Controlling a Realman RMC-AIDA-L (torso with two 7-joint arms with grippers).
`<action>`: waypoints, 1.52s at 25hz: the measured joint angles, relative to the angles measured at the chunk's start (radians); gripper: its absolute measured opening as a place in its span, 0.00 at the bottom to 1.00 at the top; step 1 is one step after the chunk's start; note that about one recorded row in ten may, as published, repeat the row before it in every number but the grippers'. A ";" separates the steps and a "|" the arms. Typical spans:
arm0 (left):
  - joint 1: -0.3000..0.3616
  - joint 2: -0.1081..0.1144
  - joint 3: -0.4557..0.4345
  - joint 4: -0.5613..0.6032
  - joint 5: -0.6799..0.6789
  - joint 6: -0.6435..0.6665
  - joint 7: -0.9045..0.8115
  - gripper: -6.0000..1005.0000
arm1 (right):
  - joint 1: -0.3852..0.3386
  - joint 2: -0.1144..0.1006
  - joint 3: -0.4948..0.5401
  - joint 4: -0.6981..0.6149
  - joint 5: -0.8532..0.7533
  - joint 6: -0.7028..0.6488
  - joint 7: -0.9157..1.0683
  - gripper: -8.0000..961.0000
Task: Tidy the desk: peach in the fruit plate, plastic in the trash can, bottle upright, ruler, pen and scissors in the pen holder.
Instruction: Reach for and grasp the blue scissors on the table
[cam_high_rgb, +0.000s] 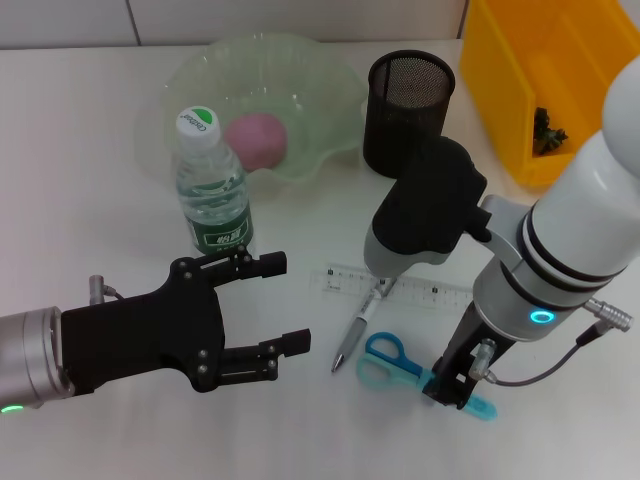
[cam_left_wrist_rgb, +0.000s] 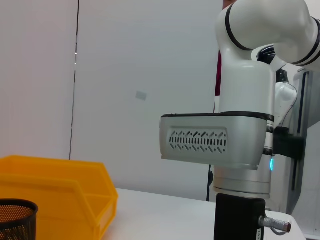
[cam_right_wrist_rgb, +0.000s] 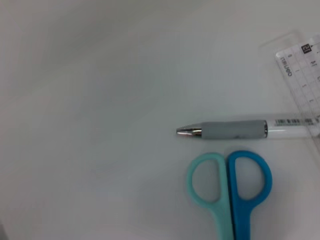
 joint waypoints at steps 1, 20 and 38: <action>0.000 0.000 0.000 0.000 0.000 0.000 0.000 0.80 | 0.000 0.000 -0.002 -0.001 0.000 0.000 0.000 0.24; 0.000 0.000 0.000 0.001 -0.001 0.000 0.000 0.80 | -0.035 -0.004 0.031 -0.097 0.004 -0.022 -0.009 0.10; -0.004 0.000 0.000 0.001 0.000 0.000 -0.002 0.80 | -0.051 0.000 -0.074 -0.149 -0.064 0.017 0.006 0.44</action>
